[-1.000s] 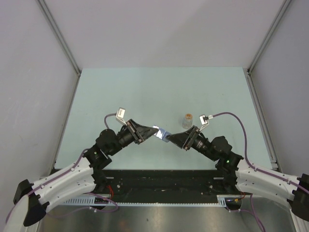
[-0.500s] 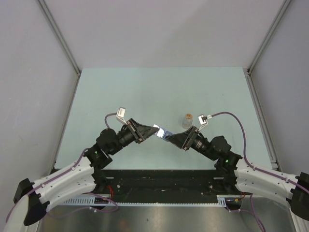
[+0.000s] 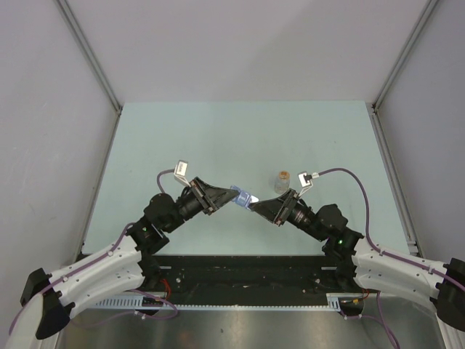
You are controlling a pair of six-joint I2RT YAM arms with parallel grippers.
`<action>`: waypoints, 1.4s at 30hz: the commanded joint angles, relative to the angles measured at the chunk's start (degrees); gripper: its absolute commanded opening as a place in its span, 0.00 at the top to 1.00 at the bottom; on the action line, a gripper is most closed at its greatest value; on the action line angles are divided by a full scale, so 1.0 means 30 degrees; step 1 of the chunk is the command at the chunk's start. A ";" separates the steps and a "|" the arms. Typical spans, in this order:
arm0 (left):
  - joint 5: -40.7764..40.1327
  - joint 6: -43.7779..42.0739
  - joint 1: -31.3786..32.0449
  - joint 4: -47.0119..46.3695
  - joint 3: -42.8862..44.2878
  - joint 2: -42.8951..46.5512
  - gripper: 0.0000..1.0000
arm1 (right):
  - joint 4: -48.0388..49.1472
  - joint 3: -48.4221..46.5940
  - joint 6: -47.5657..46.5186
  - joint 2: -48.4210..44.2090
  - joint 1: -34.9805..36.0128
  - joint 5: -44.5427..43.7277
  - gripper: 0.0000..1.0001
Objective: Sort the pills into containers
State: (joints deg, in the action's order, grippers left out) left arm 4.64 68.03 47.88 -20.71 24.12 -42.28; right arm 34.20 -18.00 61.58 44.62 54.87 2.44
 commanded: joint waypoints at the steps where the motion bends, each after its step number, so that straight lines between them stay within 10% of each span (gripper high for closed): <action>1: 0.0151 0.0439 0.0125 -0.0655 0.0691 -0.0115 1.00 | 0.0907 -0.0094 -0.0254 -0.0108 0.0079 0.0389 0.82; 10: 0.0063 0.0409 0.0125 -0.0655 0.0252 0.0324 1.00 | 0.0087 -0.0094 -0.0955 -0.0927 -0.0009 0.0184 0.35; 25: 0.0855 -0.4505 0.0125 -0.0626 -0.1681 0.0181 1.00 | -1.3209 -0.3578 -0.9069 -0.6201 -0.2294 -0.3359 0.34; 42: -0.1109 -0.9669 0.0095 -0.3641 -0.0102 -1.0921 1.00 | -1.7520 -0.4869 -1.1006 -0.7578 -0.2383 -0.4474 0.34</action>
State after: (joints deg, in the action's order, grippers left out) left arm 2.02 41.91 48.05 -24.77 19.25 -70.43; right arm -15.99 -30.28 29.71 23.22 47.97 -10.04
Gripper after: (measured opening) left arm 0.310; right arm 0.659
